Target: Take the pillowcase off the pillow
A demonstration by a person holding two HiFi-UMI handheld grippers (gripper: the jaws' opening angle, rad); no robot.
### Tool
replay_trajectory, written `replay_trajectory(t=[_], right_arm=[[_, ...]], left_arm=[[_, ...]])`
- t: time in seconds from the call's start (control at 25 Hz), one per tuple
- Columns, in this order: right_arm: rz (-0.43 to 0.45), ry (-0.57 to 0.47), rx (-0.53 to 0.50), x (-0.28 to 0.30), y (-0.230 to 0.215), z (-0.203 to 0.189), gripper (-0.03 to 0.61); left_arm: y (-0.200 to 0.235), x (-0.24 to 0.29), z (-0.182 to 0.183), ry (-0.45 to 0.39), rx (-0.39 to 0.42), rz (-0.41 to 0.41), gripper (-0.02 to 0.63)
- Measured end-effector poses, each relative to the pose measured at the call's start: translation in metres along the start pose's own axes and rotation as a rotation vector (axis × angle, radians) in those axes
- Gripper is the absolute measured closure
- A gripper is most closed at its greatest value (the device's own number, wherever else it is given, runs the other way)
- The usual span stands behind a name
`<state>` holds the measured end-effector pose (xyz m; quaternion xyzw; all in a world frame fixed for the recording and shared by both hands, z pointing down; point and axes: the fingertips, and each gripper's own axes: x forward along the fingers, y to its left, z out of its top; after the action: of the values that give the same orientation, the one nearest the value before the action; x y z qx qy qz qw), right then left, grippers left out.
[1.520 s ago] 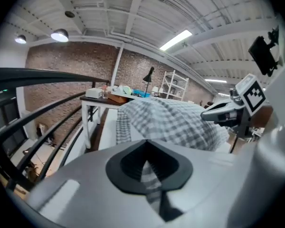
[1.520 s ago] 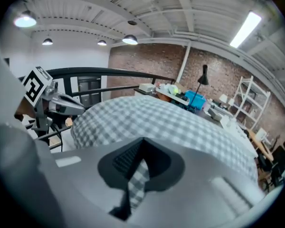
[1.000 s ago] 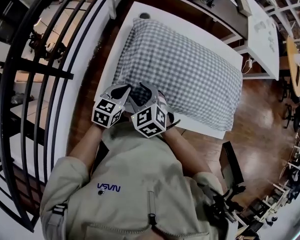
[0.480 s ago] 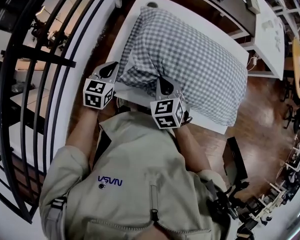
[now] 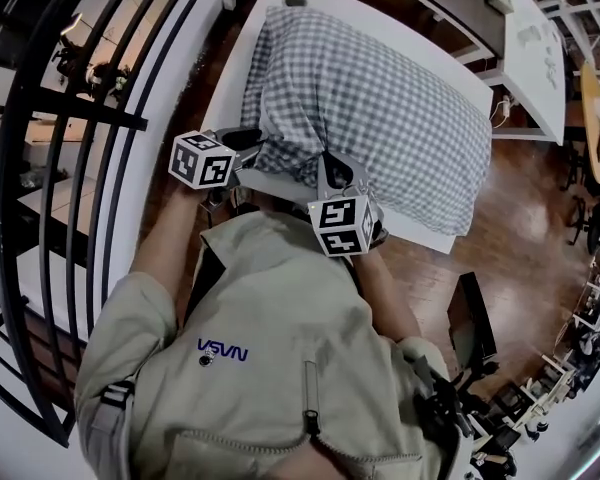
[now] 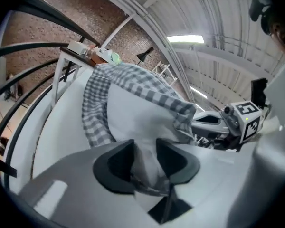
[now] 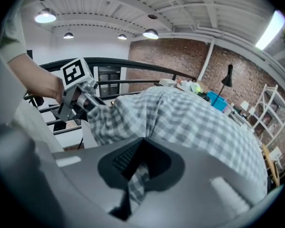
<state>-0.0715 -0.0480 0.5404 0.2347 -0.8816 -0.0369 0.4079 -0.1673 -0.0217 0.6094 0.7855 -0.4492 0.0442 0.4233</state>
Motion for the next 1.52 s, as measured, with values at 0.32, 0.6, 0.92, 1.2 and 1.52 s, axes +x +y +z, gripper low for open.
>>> replay_trajectory(t=[0.32, 0.6, 0.92, 1.2, 1.52], right_arm=[[-0.024, -0.019, -0.017, -0.005, -0.005, -0.001, 0.575], [-0.246, 0.045, -0.005, -0.030, -0.068, -0.029, 0.575], [-0.348, 0.130, 0.268, -0.053, -0.142, -0.117, 0.575], [-0.266, 0.000, 0.347, -0.054, -0.125, -0.082, 0.574], [0.079, -0.241, 0.142, -0.033, -0.029, 0.056, 0.491]], left_arm=[[0.007, -0.022, 0.049, -0.101, 0.156, 0.183, 0.598], [0.032, -0.068, 0.080, -0.300, 0.021, 0.262, 0.601], [0.041, -0.064, 0.051, -0.246, -0.018, 0.194, 0.597], [0.018, -0.071, 0.072, -0.253, 0.157, 0.253, 0.604], [0.023, -0.038, 0.093, -0.211, 0.156, 0.128, 0.342]])
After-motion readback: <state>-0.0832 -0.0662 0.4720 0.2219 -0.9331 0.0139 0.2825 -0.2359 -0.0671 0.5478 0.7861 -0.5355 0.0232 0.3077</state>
